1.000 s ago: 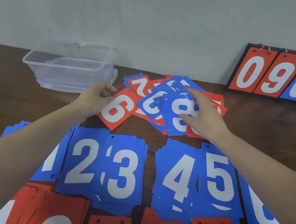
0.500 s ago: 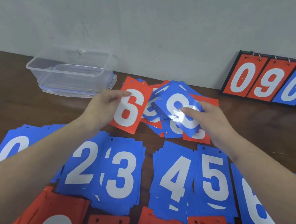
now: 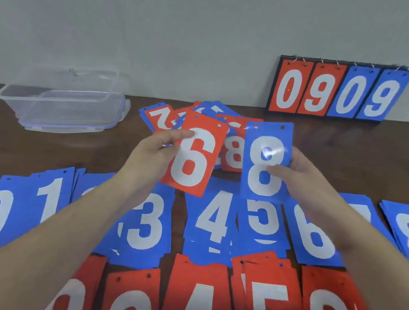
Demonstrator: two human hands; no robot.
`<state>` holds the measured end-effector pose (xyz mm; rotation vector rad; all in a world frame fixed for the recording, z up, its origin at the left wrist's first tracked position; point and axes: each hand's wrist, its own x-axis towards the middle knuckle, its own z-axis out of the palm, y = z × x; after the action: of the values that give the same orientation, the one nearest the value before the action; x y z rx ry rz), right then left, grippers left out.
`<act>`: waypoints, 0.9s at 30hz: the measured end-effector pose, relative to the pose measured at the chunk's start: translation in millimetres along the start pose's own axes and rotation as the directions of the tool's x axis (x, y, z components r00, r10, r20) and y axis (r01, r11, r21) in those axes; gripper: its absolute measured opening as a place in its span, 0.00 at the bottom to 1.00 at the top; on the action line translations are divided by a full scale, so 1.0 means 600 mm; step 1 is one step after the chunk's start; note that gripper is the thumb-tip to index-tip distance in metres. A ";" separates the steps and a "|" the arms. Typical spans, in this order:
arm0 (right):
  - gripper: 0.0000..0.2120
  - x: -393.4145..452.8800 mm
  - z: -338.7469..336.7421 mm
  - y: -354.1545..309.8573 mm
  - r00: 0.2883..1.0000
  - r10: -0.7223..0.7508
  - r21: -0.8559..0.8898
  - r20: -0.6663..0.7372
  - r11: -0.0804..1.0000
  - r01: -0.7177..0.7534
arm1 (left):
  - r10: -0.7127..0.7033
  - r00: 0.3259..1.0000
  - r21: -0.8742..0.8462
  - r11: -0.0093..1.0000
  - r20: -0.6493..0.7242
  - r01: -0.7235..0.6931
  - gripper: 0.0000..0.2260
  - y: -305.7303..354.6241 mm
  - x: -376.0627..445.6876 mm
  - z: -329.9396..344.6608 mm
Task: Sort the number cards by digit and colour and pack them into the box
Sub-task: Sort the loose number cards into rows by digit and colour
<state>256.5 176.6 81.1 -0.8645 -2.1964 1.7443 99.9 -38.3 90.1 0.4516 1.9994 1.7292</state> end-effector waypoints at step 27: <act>0.39 -0.182 -0.236 0.128 0.990 0.074 -0.106 -0.121 0.991 -0.087 | -0.078 0.859 0.161 0.987 0.506 -0.005 0.29 -0.024 -0.140 0.246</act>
<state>439.4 241.7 69.5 -1.0668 -2.2278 1.5744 250.8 38.9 70.3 0.8259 1.7358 1.2548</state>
